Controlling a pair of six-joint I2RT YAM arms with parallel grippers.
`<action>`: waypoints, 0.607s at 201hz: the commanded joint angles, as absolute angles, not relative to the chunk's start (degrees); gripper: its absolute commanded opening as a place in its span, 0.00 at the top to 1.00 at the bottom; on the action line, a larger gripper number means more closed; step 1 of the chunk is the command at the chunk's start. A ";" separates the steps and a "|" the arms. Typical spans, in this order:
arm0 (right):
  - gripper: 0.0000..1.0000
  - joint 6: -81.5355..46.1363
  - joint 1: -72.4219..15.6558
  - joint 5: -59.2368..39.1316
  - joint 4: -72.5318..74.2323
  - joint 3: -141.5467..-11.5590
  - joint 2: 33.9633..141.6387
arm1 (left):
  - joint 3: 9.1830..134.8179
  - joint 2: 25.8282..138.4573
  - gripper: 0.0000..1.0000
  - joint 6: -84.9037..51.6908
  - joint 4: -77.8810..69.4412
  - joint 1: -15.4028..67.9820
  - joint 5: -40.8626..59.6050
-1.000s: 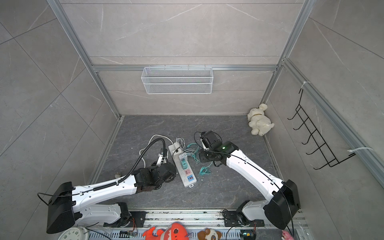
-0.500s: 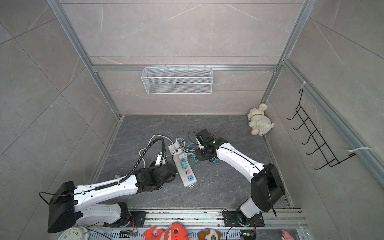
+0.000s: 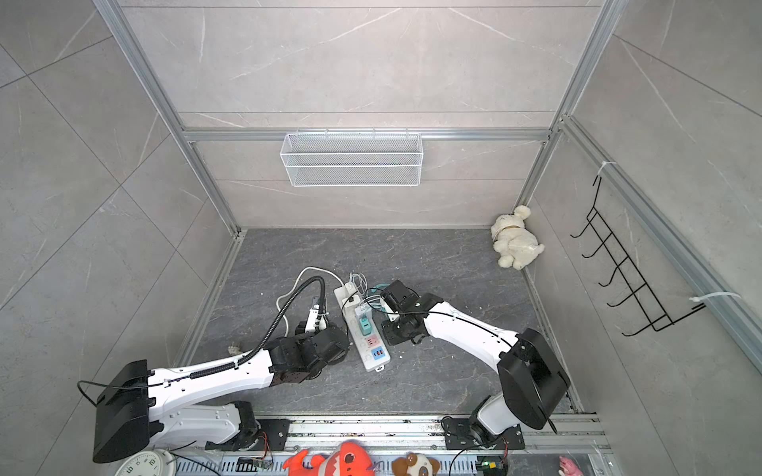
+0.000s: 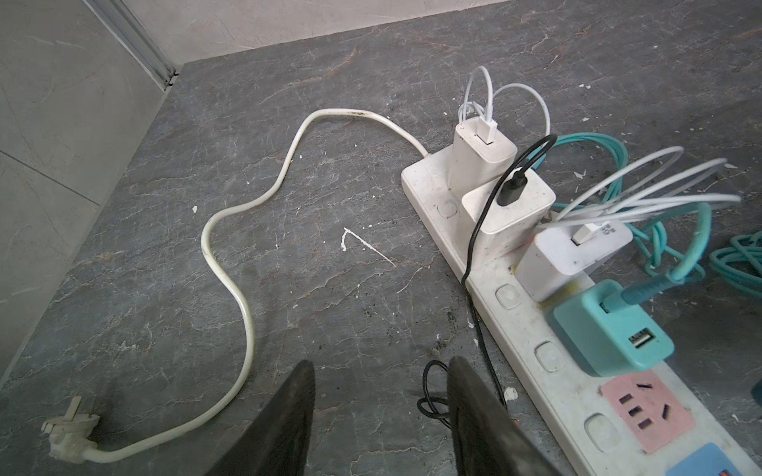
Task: Insert the plug
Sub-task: 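Carry the teal charger with the right gripper above a free strip socket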
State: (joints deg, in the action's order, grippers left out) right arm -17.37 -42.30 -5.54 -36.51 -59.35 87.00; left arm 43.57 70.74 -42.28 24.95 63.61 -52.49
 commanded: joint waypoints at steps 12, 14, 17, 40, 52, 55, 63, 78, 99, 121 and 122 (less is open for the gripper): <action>0.88 -18.63 -44.51 -7.08 -33.21 -59.70 87.29 | 43.68 70.73 0.45 -43.69 23.20 63.66 -55.16; 0.88 -18.63 -44.54 -7.14 -33.17 -59.69 87.33 | 43.68 70.73 0.45 -43.75 23.20 63.64 -55.16; 0.88 -18.83 -44.58 -7.32 -33.05 -59.77 87.47 | 43.68 70.75 0.45 -43.76 23.20 63.71 -55.13; 0.89 -19.60 -45.26 -7.56 -32.66 -60.30 87.47 | 43.42 70.75 0.45 -43.70 22.96 63.65 -55.08; 0.89 -19.69 -45.64 -7.56 -32.52 -60.81 87.75 | 43.10 70.65 0.45 -43.77 22.65 63.64 -55.11; 0.89 -19.69 -45.73 -7.51 -32.52 -60.93 87.96 | 43.00 70.62 0.45 -43.77 22.53 63.63 -55.12; 0.89 -19.69 -46.04 -7.24 -32.37 -61.40 88.51 | 42.77 70.66 0.45 -43.76 22.12 63.66 -55.20; 0.89 -20.19 -46.82 -6.41 -32.17 -61.82 89.50 | 42.38 70.73 0.45 -43.76 21.41 63.69 -55.38; 0.89 -20.90 -47.89 -5.26 -31.32 -62.00 90.12 | 41.85 70.58 0.45 -44.36 20.72 63.67 -55.77; 0.89 -21.36 -48.43 -5.01 -31.34 -62.60 90.35 | 41.06 70.49 0.44 -44.40 19.70 63.66 -56.11; 0.89 -21.36 -48.43 -4.97 -31.31 -62.63 90.35 | 41.01 70.44 0.44 -44.48 19.69 63.65 -56.14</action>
